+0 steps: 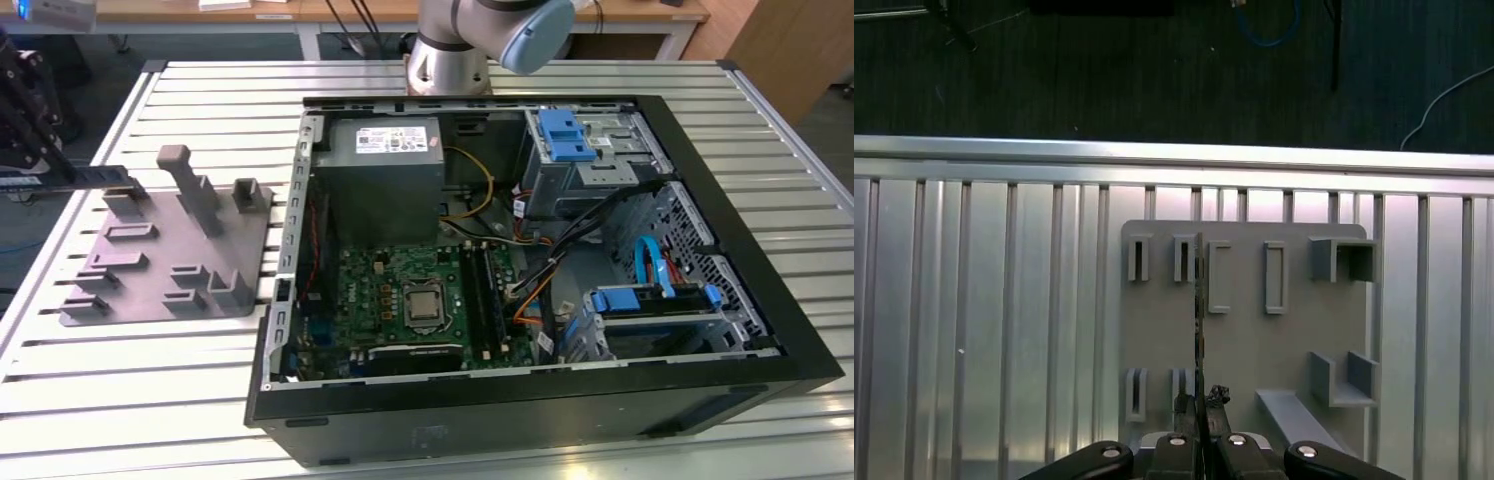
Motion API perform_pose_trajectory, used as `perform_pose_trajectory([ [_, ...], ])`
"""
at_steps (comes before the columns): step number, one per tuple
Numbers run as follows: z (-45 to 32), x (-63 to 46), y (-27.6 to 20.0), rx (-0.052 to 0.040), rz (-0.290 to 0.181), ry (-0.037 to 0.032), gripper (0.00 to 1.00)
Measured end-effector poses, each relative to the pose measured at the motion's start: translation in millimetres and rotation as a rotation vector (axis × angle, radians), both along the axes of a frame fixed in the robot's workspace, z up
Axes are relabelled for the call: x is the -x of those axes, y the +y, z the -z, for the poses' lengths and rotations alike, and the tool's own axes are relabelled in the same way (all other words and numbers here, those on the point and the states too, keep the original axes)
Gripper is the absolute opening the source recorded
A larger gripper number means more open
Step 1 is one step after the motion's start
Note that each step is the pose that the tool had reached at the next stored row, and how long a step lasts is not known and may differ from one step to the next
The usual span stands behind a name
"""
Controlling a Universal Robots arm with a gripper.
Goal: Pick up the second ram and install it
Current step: 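Pick up the second ram and move it above second insertion slot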
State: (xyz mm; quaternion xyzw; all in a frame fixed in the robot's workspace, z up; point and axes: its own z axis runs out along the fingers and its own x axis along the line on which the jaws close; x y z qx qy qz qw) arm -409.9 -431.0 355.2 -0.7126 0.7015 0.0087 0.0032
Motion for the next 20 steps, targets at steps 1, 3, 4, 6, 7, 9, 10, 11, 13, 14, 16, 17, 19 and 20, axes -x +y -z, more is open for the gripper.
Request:
perform_pose_trajectory([
  [1,-2.4,0.0,0.0,-0.0001,0.000,0.0000,0.14],
  [3,-7.1,0.0,0.0,-0.0002,0.000,-0.0001,0.14],
  [4,-9.4,0.0,0.0,-0.0002,0.000,0.0000,0.14],
  [6,-14.3,0.0,0.0,-0.0002,0.000,0.0000,0.14],
  [7,-16.9,0.0,0.0,-0.0003,0.000,-0.0001,0.14],
  [9,-22.0,0.0,0.0,-0.0001,0.000,0.0001,0.14],
  [10,-24.0,0.0,0.0,-0.0003,0.000,-0.0001,0.14],
  [11,-25.9,0.0,0.0,-0.0003,0.000,-0.0001,0.14],
  [13,-29.4,0.0,0.0,-0.0003,0.000,-0.0001,0.14],
  [14,-31.7,0.0,0.0,-0.0004,0.000,0.0001,0.14],
  [16,-35.2,0.0,0.0,-0.0005,0.000,0.0000,0.14],
  [17,-35.8,0.0,0.0,-0.0011,0.000,-0.0001,0.14],
  [19,-35.8,0.0,0.0,-0.0016,0.000,-0.0002,0.14],
  [20,-35.8,0.0,0.0,-0.0018,0.000,-0.0002,0.14],
])
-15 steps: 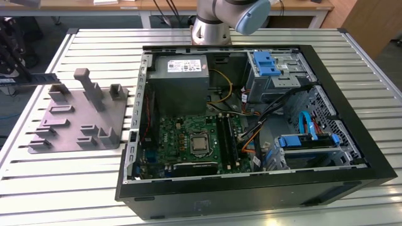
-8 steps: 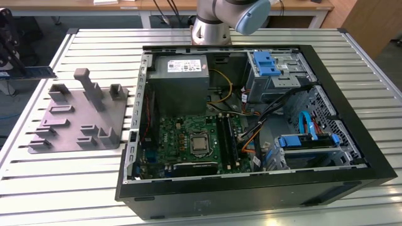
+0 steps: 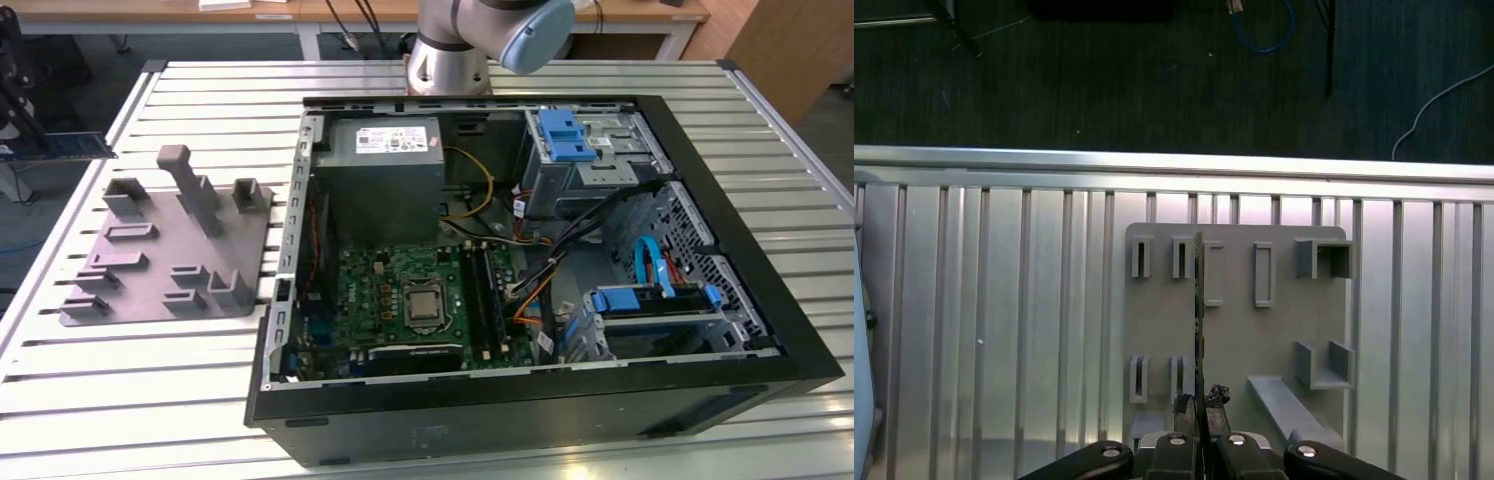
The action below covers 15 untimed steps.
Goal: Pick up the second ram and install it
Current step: 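Pick up the second ram and move it above second insertion slot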
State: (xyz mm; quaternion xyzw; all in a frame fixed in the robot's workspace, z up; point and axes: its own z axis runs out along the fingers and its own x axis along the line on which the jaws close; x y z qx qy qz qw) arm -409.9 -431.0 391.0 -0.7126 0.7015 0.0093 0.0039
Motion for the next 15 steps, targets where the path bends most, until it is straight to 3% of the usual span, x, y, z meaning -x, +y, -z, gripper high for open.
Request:
perform_pose_trajectory([
  [5,-0.3,-1.3,-0.1,0.0001,0.000,0.0005,0.14],
  [15,-0.1,-28.2,0.0,0.0000,0.000,0.0006,0.14],
])
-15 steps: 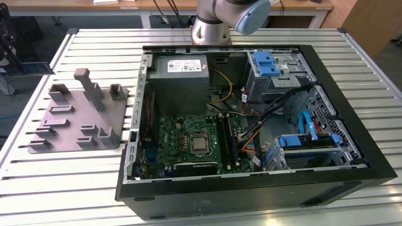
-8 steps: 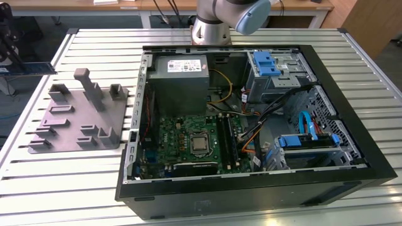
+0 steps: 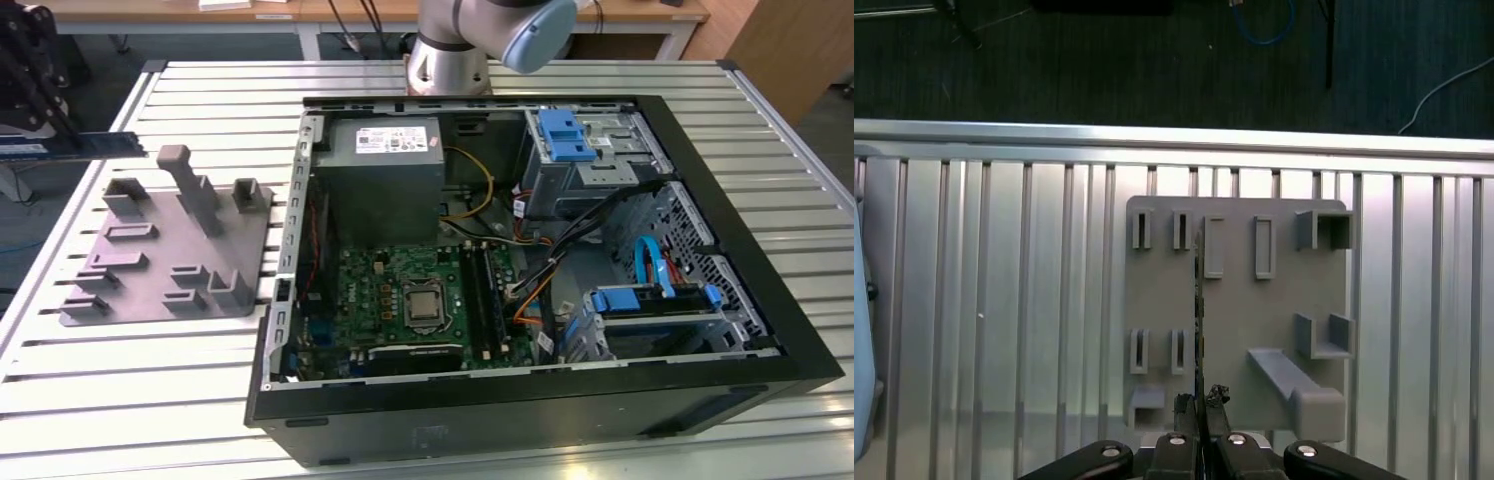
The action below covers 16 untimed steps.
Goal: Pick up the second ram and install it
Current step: 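Pick up the second ram and move it above second insertion slot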
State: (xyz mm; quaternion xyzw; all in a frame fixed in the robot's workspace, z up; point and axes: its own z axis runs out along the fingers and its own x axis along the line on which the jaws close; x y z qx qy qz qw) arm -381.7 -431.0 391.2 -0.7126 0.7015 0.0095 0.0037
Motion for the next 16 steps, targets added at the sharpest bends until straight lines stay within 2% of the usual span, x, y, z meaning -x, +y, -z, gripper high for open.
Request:
perform_pose_trajectory([
  [16,0.1,-31.9,0.0,0.0000,0.000,0.0000,0.14],
])
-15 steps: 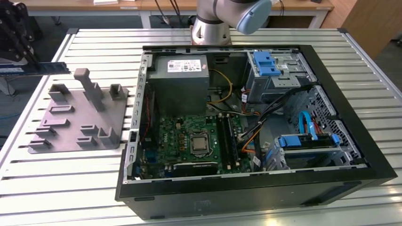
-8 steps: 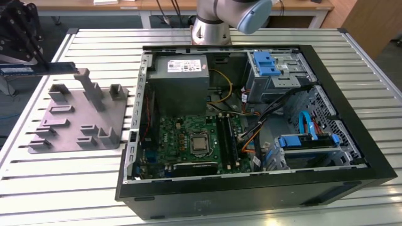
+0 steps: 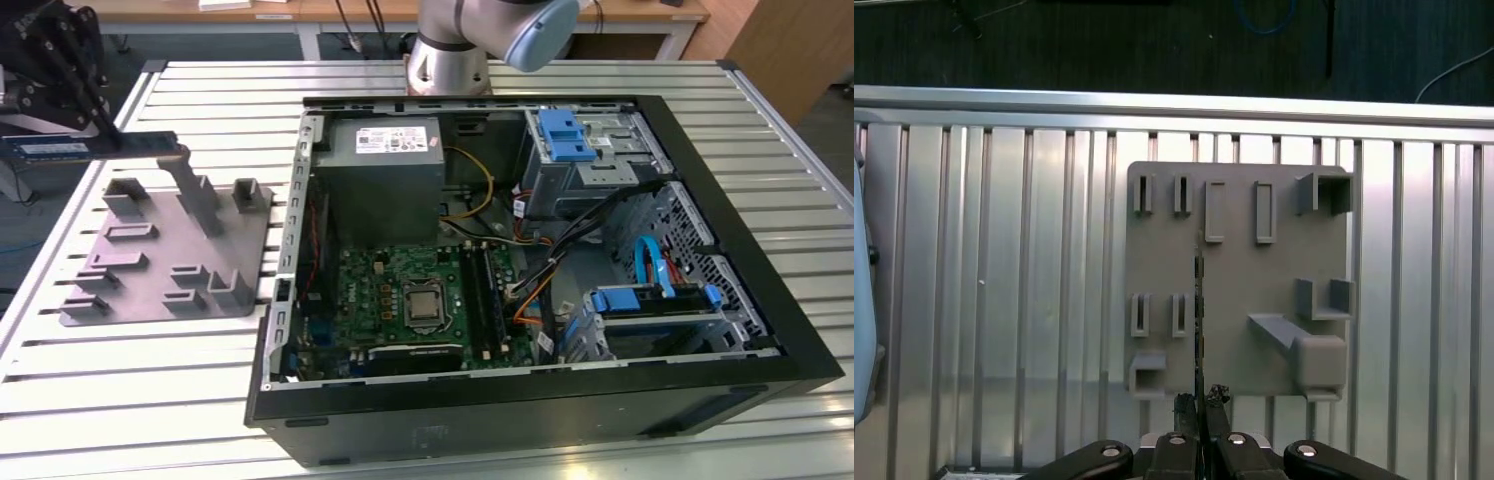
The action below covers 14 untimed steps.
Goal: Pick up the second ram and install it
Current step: 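Pick up the second ram and move it above second insertion slot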
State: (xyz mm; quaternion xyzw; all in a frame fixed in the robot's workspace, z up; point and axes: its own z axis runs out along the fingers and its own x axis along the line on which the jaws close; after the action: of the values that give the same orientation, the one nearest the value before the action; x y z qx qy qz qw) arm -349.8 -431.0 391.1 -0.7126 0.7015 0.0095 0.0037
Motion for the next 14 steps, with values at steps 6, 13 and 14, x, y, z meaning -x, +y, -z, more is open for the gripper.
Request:
perform_pose_trajectory([
  [6,0.0,-11.7,0.0,0.0000,0.000,-0.0001,0.14],
  [13,0.1,-23.9,0.0,0.0000,0.000,0.0001,0.14],
  [14,0.1,-26.2,0.0,0.0000,0.000,0.0001,0.14],
])
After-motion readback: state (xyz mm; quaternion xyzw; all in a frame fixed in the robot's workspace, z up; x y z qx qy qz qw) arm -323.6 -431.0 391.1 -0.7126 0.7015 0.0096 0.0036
